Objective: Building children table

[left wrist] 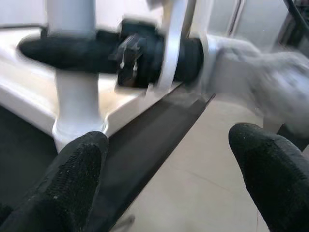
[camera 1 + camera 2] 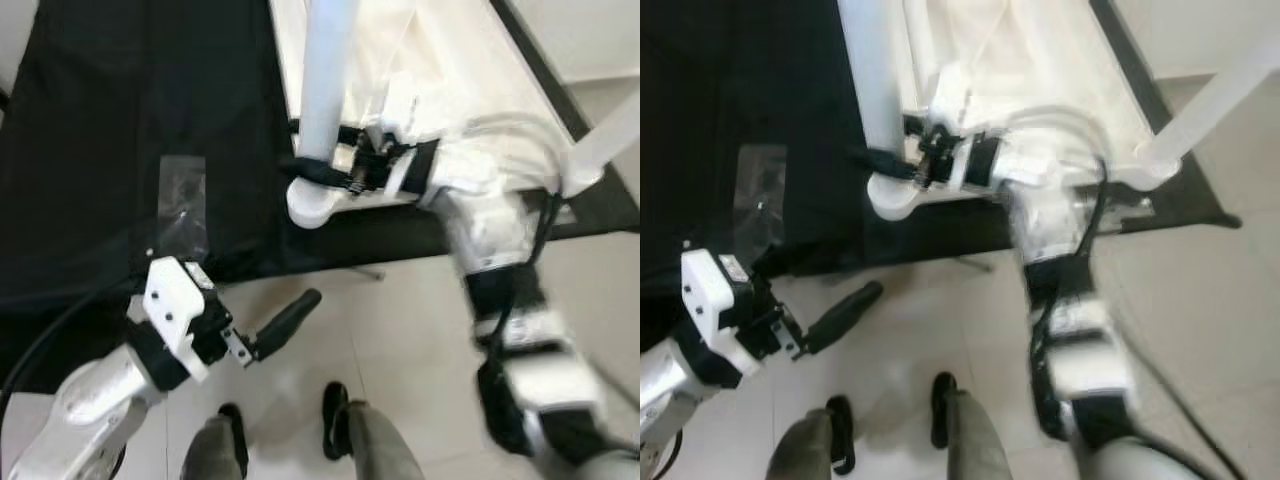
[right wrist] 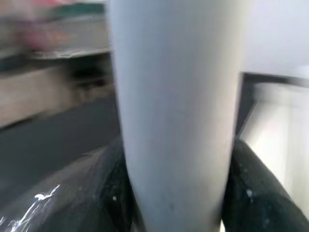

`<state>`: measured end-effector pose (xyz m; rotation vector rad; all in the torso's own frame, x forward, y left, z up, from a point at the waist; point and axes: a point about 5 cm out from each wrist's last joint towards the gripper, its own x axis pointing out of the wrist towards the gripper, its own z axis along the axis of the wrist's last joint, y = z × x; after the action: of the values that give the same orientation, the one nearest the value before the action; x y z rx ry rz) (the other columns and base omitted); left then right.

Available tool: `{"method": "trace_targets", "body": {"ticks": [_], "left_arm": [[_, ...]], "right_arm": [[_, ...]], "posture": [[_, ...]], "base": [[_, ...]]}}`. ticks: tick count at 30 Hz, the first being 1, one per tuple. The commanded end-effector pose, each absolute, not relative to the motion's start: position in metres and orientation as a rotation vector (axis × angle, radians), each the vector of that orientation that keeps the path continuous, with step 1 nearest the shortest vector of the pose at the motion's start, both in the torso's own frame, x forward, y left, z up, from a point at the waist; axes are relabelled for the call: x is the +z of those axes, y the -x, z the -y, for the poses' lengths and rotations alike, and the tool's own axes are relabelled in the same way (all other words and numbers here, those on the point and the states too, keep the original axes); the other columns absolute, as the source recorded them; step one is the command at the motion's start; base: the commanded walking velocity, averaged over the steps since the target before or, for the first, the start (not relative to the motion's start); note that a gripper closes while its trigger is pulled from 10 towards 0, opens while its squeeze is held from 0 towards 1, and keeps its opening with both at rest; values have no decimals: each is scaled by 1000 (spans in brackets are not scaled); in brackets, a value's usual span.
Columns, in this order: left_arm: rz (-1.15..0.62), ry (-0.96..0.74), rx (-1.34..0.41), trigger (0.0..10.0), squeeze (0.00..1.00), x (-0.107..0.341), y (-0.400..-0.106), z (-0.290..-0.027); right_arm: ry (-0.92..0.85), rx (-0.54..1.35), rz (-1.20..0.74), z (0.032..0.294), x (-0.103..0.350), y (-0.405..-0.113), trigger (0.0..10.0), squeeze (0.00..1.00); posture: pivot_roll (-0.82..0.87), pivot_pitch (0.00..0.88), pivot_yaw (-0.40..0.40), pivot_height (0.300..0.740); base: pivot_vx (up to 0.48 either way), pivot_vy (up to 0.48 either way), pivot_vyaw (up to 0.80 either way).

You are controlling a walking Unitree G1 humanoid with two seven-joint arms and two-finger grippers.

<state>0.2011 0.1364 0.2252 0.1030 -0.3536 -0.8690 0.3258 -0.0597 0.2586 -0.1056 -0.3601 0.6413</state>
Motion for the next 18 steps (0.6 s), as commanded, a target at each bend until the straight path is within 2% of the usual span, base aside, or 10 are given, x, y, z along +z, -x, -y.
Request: {"method": "trace_targets", "body": {"ticks": [1,3,11,12,13,14,15,16,17,18], "left_arm": [[328,-91,-880,10000,0,219,-199,-137],[342,-75,-902,10000,0,219,-202,-131],[360,-75,-909,10000,0,222,-205,-129],[363,-80,-905,10000,0,223,-206,-130],[363,-80,-905,10000,0,223,-206,-130],[365,-84,-903,10000,0,224,-207,-131],[367,-86,-902,10000,0,224,-208,-132],[367,-87,-904,10000,0,224,-208,-132],[367,-87,-904,10000,0,224,-208,-132],[366,-88,-905,10000,0,223,-208,-131]], "right_arm": [[62,386,16,77,190,-323,0,0],[80,410,94,63,203,-330,0,0],[53,372,127,49,219,-335,0,0],[50,352,115,47,220,-332,9020,0],[50,352,115,47,220,-332,9020,0],[50,343,104,46,221,-330,10000,0],[52,332,94,45,221,-328,10000,0],[48,345,94,44,222,-327,10000,624],[48,345,94,44,222,-327,10000,624],[35,352,102,44,224,-327,10000,1000]], "posture": [[53,391,-68,740],[53,362,-56,740],[71,337,-53,740],[74,336,-52,740],[74,336,-52,740],[74,335,-51,740],[74,334,-51,740],[73,334,-51,740],[73,334,-51,740],[73,334,-52,740]], "base": [[0,0,0],[0,0,0],[0,0,0],[0,0,0],[0,0,0],[0,0,0],[0,0,0],[0,0,0],[0,0,0],[0,0,0]]}}
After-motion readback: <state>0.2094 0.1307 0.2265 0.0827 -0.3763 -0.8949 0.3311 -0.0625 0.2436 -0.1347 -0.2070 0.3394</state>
